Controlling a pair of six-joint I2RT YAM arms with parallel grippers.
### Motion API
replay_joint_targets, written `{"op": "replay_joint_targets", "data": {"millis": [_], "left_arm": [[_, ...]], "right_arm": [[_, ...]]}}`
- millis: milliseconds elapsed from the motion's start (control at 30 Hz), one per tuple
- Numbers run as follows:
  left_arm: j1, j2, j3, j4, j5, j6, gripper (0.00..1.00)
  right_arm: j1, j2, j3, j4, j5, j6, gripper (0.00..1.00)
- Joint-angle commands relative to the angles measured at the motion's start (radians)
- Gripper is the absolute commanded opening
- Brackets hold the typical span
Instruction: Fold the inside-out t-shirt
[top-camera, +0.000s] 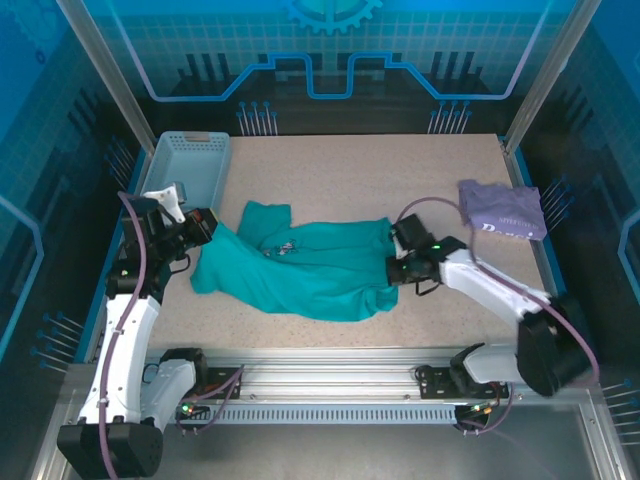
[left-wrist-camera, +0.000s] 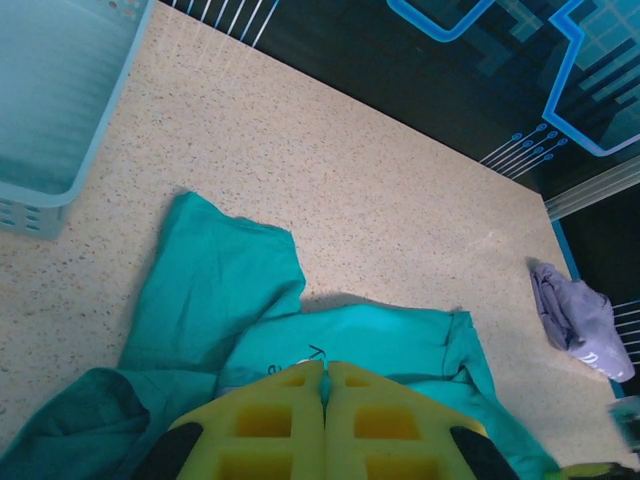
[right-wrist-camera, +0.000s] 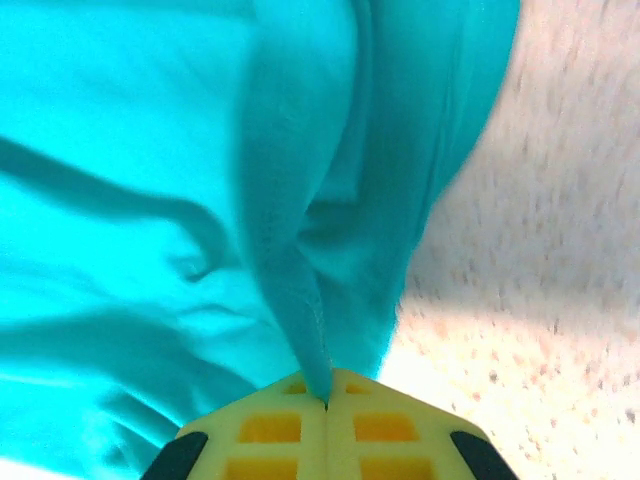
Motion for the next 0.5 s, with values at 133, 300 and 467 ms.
{"op": "replay_joint_targets", "data": {"millis": [133, 300, 467], "left_arm": [[0.084, -0.025, 0.100, 0.065, 0.054, -0.167, 0.00], [0.173, -0.020, 0.172, 0.083, 0.080, -0.227, 0.00], [0.174, -0.029, 0.101, 0.067, 0.092, -0.206, 0.00]], "right_arm": [[-0.291, -0.165, 0.048, 0.296, -0.665, -0.063, 0.00], [-0.324, -0.092, 0.155, 0.331, -0.869, -0.058, 0.00], [-0.263, 0.035, 0.131, 0.313, -0.901, -0.086, 0.00]]}}
